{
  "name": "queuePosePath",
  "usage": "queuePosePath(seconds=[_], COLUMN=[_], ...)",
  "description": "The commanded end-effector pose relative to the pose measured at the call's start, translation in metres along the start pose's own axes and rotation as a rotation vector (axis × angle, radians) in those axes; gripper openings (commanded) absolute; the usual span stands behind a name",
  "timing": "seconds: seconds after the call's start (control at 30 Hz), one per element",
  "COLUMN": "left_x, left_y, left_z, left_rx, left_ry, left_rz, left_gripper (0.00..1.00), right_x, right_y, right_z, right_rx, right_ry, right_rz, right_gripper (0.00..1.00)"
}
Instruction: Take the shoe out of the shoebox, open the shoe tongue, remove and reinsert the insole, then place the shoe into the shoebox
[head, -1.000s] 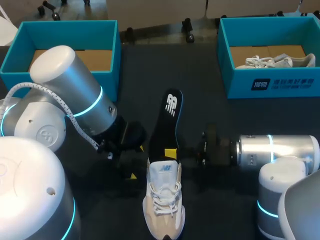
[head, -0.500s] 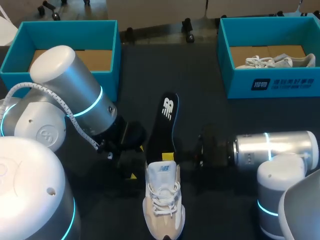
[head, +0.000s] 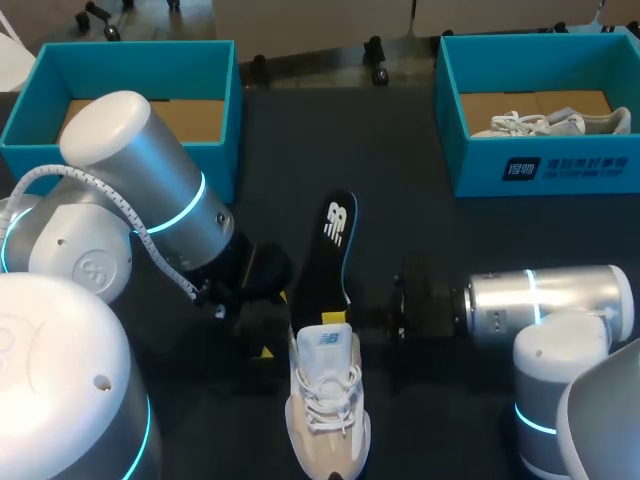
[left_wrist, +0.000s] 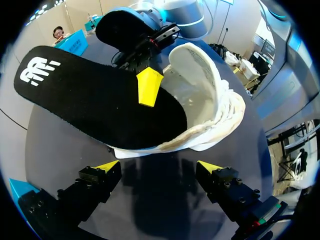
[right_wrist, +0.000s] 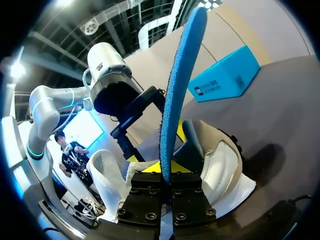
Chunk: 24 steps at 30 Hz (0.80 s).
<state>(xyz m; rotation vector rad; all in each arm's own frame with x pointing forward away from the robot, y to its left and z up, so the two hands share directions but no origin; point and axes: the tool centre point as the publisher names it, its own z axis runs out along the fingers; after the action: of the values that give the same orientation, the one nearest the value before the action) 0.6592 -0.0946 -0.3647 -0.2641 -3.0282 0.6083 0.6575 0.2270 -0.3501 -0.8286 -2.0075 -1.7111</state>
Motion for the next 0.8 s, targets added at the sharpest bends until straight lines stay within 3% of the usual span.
queuePosePath(seconds=[0.03,0.13,0.2,0.43,0.63,0.8], left_x=[0.001,0.001,0.001,0.001,0.001,0.001], left_y=[0.001,0.001,0.001,0.001,0.001,0.001], left_z=[0.000,0.000,0.000,0.000,0.000,0.000], left_rx=[0.002,0.002,0.002,0.002,0.002,0.002], left_ry=[-0.002,-0.002,-0.002,-0.002,-0.002,-0.002], left_rz=[0.000,0.000,0.000,0.000,0.000,0.000], left_gripper=[1.00,1.00,1.00,1.00,1.00,1.00], right_x=[0.003,0.003,0.002,0.002,0.007,0.009], right_y=[0.000,0.002,0.002,0.005,0.008,0.011], right_z=[0.003,0.002,0.002,0.001,0.000,0.001], right_rx=[0.007,0.009,0.009,0.009,0.008,0.007], right_ry=[-0.003,-0.001,0.001,0.006,0.000,0.002], right_rz=[-0.004,-0.007,-0.010,-0.025,-0.043,-0.057], right_gripper=[0.00,0.00,0.08,0.10,0.29,0.30])
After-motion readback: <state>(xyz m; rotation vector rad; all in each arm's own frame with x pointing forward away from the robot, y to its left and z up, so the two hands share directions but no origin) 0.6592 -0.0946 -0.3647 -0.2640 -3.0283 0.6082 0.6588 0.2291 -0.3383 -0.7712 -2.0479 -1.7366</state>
